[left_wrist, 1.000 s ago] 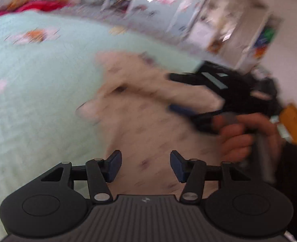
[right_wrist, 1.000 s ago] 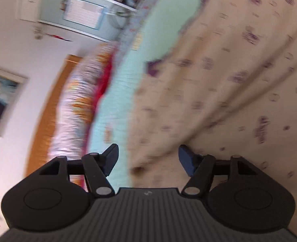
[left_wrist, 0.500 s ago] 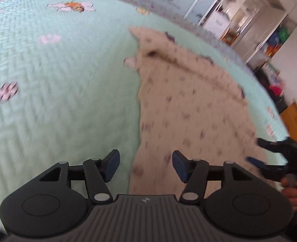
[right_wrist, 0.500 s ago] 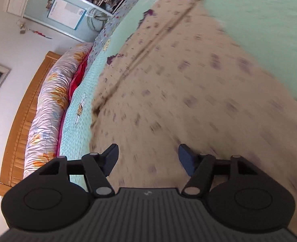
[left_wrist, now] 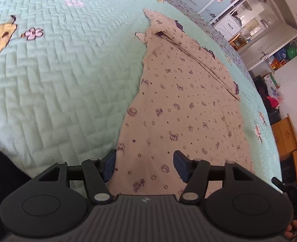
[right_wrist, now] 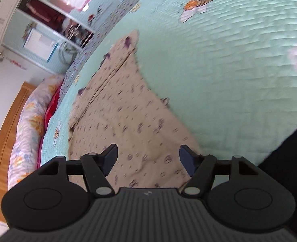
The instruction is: Fold clothes
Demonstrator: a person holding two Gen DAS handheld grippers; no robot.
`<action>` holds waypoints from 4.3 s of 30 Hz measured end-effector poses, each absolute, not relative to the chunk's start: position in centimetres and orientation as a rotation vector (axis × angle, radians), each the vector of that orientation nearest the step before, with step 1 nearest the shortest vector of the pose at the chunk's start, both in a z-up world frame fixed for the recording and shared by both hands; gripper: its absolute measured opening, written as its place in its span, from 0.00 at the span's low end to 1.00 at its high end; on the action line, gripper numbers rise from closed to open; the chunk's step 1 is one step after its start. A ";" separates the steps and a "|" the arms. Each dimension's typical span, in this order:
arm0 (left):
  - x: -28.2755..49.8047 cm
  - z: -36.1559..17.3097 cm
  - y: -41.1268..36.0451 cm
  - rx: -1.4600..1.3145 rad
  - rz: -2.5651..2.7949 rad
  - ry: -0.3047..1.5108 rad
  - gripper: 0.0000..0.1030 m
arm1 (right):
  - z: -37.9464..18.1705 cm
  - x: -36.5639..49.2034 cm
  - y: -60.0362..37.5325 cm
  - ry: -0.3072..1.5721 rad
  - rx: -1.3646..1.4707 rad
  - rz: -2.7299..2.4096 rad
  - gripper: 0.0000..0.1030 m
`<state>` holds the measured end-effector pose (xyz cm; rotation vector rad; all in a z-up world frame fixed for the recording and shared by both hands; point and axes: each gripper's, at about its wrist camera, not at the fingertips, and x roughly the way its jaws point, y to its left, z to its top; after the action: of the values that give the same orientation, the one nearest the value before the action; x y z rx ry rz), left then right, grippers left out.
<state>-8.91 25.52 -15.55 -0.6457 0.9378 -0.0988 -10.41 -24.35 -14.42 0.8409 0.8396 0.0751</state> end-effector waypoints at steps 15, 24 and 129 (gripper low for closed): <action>-11.0 -10.6 26.7 -0.566 -0.028 0.813 0.33 | -12.1 -10.6 -23.1 0.773 0.680 -0.008 0.67; -6.5 -8.3 22.5 -0.501 -0.176 0.732 0.49 | -8.4 -3.0 -21.4 0.608 0.708 0.110 0.74; 12.1 -18.0 29.5 -0.591 -0.046 0.567 0.68 | -13.9 41.9 2.5 0.712 0.696 0.334 0.74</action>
<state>12.06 29.46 -18.02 -0.5906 0.5666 -0.0461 41.95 2.48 -13.93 0.6962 0.7117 0.3342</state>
